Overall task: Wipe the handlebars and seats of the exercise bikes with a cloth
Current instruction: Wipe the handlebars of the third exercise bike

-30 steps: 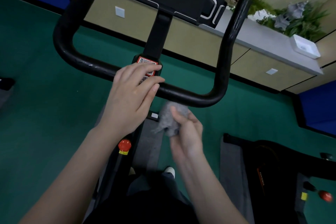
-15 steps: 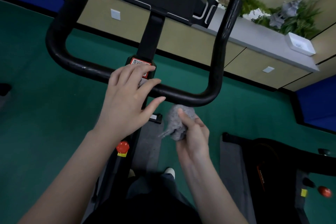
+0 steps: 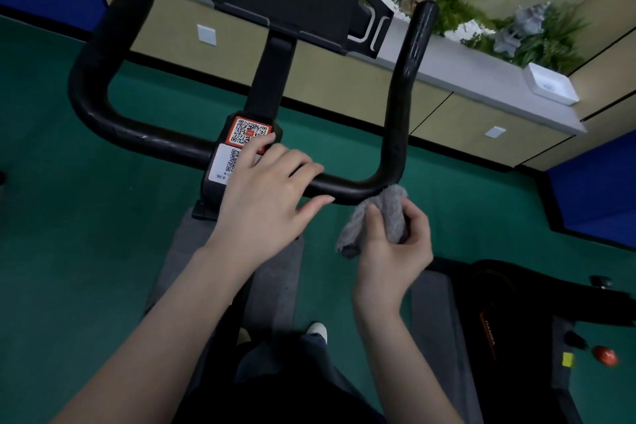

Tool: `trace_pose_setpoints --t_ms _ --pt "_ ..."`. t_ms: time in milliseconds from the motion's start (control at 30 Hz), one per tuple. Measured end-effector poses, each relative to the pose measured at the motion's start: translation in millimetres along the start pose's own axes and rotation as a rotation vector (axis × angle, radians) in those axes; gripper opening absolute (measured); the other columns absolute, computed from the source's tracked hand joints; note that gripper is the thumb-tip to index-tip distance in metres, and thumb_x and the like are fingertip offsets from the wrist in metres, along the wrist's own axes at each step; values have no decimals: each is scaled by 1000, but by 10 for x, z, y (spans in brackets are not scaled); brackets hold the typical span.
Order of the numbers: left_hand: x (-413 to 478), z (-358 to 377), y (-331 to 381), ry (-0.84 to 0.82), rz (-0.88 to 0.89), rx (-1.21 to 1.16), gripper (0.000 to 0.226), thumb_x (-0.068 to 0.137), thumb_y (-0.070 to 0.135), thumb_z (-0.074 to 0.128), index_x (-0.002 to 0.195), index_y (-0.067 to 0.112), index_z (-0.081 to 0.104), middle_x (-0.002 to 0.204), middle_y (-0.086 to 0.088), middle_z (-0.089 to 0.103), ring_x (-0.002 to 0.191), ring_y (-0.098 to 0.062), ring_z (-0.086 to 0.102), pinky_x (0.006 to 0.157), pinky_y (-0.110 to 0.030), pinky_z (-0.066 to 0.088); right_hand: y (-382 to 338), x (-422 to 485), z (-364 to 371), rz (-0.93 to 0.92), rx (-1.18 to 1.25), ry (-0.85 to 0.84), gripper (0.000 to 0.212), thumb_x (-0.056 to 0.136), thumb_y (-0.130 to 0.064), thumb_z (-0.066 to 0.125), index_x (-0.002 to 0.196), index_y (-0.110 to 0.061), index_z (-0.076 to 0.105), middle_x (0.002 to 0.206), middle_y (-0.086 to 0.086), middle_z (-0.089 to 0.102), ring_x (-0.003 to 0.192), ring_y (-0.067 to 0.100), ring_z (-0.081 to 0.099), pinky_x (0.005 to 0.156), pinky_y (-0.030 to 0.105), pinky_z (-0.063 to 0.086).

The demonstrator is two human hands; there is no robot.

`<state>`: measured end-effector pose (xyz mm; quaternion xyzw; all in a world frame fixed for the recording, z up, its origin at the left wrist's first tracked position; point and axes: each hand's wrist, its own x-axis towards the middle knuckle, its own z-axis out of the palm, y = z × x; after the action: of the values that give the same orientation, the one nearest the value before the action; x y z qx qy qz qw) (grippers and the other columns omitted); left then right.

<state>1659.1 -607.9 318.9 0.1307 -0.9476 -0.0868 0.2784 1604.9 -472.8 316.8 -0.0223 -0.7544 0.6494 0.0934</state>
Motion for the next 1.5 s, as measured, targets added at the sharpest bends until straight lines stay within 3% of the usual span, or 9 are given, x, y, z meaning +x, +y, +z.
trace_pose_setpoints --t_ms 233,400,600,767,900,1033,1167,1333,1500 --pt "1 43 9 50 -26 -13 34 82 46 66 98 17 71 92 2 67 88 -22 62 104 -38 31 43 16 -9 -685 -311 -214 24 76 16 67 97 4 67 98 -3 60 91 15 59 87 13 43" --pt "-9 47 11 64 -30 -23 34 82 46 64 99 17 71 91 3 67 88 -22 62 104 -37 31 -177 324 -44 -604 -460 -253 20 82 4 67 100 -4 69 94 -10 61 92 21 55 79 7 35" --pt "-14 40 15 63 -26 -25 33 83 46 65 99 17 70 91 3 67 88 -21 61 105 -36 30 -606 721 249 -649 -970 -785 16 85 -5 57 95 -11 68 97 13 70 96 36 58 80 32 44" --pt "-21 30 -1 57 -15 -26 33 85 45 61 100 16 70 93 2 67 89 -22 61 106 -36 30 -853 1028 488 -544 -1144 -1295 16 89 -14 63 104 -15 67 105 7 66 105 22 58 90 25 44" --pt "-25 31 -5 46 -15 -23 33 86 44 61 101 16 70 94 2 67 89 -22 62 107 -37 30 -948 1145 480 -675 -1240 -1392 18 86 -4 58 97 -13 68 92 3 65 96 19 58 84 26 46" --pt "-23 32 -8 52 -12 -21 32 86 43 63 100 15 70 94 1 67 88 -23 62 106 -37 31 -980 1191 533 -761 -1322 -1355 22 85 1 50 99 -6 66 96 13 67 98 28 58 85 39 48" --pt "-19 39 -7 58 -13 -27 32 85 42 64 101 15 70 95 2 68 88 -22 62 106 -38 32 -827 1194 368 -765 -1115 -1321 18 83 -2 58 96 -9 68 91 7 70 92 25 62 79 23 44" --pt "-16 55 -9 43 -19 -17 33 86 45 63 103 17 70 98 4 68 90 -20 62 106 -36 32 -190 903 -114 -846 -497 -561 19 82 12 59 97 3 66 96 -3 60 89 23 54 81 14 39" --pt "-10 74 -11 39 -16 16 33 88 46 61 104 18 70 99 5 68 91 -18 62 106 -37 33 204 443 61 -223 2 -22 18 93 6 50 109 0 56 107 9 59 102 28 58 93 23 46"
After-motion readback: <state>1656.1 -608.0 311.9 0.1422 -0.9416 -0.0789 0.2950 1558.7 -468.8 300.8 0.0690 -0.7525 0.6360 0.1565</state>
